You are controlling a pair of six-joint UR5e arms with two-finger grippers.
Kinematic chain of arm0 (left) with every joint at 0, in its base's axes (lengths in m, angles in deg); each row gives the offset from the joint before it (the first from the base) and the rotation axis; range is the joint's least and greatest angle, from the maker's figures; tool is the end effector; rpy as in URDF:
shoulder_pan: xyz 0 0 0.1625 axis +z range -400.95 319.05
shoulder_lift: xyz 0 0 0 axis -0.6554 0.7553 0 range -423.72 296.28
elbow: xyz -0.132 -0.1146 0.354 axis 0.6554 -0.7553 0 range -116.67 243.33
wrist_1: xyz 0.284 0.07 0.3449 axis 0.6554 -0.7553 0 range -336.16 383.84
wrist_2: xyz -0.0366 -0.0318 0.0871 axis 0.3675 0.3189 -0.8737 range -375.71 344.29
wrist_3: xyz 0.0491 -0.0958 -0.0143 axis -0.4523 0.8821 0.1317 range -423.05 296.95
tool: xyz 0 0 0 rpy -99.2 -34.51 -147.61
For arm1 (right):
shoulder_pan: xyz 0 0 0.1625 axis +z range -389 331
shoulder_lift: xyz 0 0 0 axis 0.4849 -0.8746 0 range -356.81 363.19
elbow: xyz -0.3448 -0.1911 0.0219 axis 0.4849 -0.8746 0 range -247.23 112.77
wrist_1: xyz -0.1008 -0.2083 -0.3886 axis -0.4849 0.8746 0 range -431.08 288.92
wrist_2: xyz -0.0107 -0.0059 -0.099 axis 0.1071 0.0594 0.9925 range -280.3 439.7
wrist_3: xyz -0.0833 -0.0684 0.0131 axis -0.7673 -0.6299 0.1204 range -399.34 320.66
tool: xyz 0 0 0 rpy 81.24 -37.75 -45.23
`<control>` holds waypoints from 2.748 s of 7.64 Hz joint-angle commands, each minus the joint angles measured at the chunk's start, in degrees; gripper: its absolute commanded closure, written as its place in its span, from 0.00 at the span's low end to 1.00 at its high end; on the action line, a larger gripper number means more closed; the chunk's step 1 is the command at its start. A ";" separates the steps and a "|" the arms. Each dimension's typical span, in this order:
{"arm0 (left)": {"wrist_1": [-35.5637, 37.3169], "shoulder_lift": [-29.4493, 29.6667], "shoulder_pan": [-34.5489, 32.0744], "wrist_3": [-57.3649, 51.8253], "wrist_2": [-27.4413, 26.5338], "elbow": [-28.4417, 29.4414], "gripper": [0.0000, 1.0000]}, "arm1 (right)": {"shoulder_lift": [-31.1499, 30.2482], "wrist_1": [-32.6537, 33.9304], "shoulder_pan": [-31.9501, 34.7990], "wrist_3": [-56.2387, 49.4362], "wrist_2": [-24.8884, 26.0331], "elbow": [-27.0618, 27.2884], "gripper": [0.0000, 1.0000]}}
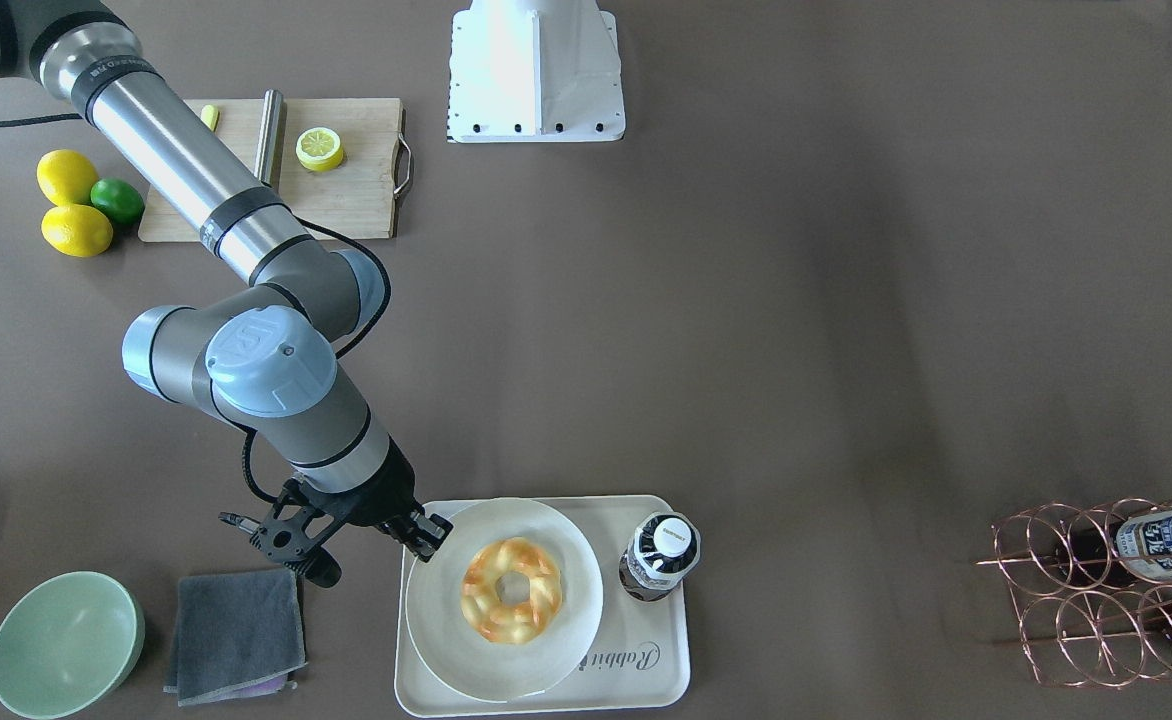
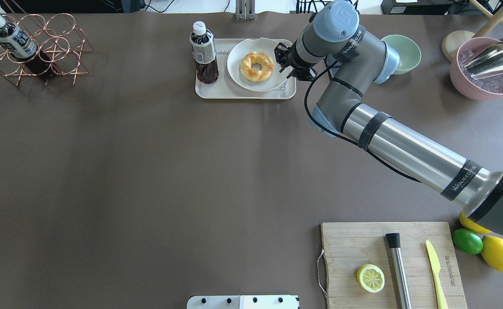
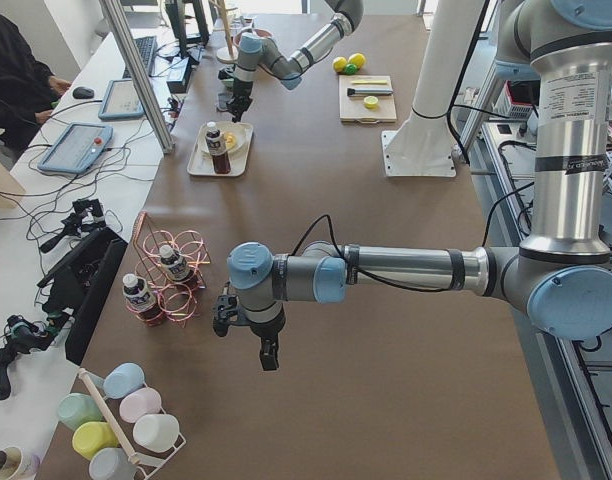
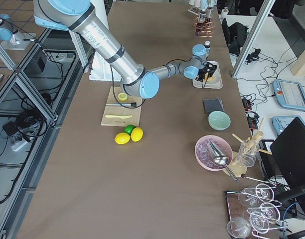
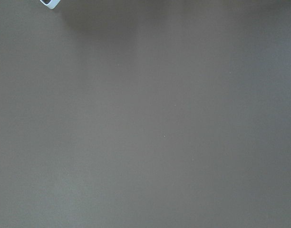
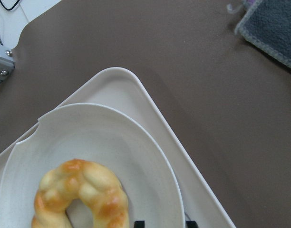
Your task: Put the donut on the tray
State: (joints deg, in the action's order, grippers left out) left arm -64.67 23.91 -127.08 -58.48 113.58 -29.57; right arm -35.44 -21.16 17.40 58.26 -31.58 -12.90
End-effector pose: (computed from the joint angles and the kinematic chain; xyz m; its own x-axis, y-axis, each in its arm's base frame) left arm -0.0297 -0.5173 0.6387 0.7759 -0.0381 -0.6297 -0.0056 0.9977 -0.0673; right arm -0.5280 -0.6906 0.2664 0.3223 0.5173 0.7928 -0.5151 0.7985 -0.3117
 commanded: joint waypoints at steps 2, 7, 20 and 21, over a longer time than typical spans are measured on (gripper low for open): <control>-0.08 0.00 0.00 0.00 0.00 -0.09 0.02 | -0.22 -0.08 -0.35 0.04 0.80 2.08 0.01; 0.00 -0.35 -0.09 0.00 0.00 -0.09 0.02 | -10.91 4.99 4.30 -1.53 -6.65 24.89 0.00; -0.17 -0.97 -0.26 -0.26 0.00 -0.62 0.02 | -48.12 43.95 45.42 -108.64 -21.52 35.62 0.00; -0.17 -0.88 -0.26 -0.26 0.00 -0.53 0.02 | -48.21 44.04 46.40 -109.37 -23.01 33.93 0.00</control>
State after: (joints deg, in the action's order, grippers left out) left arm -64.84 22.94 -127.29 -58.72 113.59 -30.23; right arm -83.70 22.76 60.44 -46.11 -51.91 25.71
